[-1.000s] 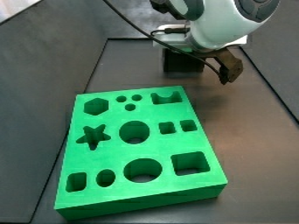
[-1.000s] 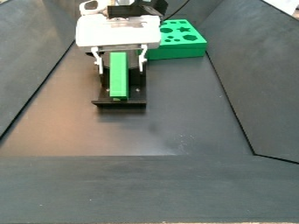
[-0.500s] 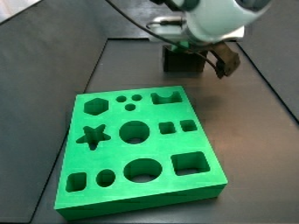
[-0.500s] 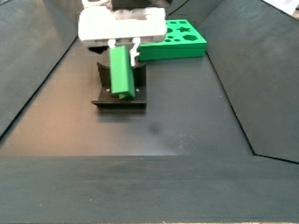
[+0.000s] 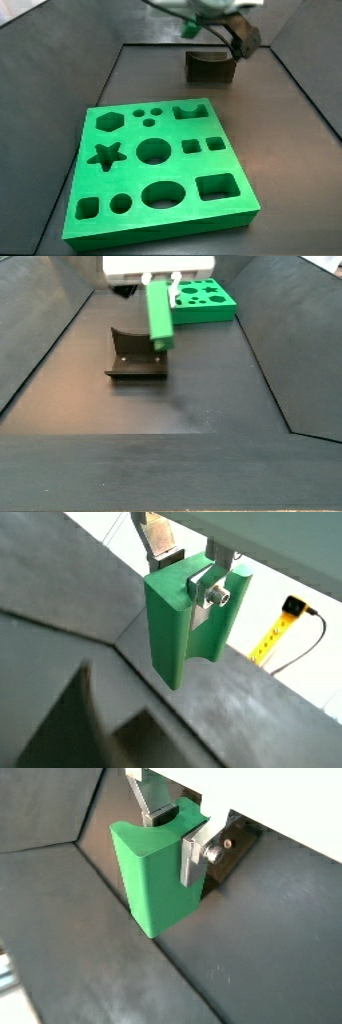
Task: Pick up the arch object. Move up. Place the arch object on the fixture. Regrasp the arch object. Rotate the arch object. Move to above the board. Insert the arch object.
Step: Rotate the arch object.
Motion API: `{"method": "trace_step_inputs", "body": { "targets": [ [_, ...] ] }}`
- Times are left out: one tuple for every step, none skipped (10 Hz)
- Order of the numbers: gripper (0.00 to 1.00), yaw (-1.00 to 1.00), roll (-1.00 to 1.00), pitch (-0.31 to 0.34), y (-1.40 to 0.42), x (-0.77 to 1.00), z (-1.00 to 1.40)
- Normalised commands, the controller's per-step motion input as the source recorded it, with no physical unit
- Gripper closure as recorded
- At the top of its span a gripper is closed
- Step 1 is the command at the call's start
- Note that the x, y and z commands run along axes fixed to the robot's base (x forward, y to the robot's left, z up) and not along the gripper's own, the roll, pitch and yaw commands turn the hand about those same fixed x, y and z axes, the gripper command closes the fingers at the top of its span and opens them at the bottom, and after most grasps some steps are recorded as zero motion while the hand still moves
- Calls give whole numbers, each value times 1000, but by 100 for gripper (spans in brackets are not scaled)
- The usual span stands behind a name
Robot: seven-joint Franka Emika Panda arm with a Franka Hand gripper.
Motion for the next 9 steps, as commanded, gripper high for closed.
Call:
{"method": "trace_step_inputs", "body": {
  "targets": [
    [100,-54,-127,-102,81,-937,1000],
    [100,-78,-135,-97,75,-958,1000],
    [100,-93,-139,-87,74,-982,1000],
    [100,-102,-138,-72,68,-1000,989],
    [100,-107,-138,-54,53,-929,892],
    [100,-105,-141,-38,36,-738,662],
    [100,-98,-138,-29,26,-596,485],
    [100,-92,-137,-16,17,-458,302],
    [100,-83,-130,-8,13,-316,121]
  ]
}}
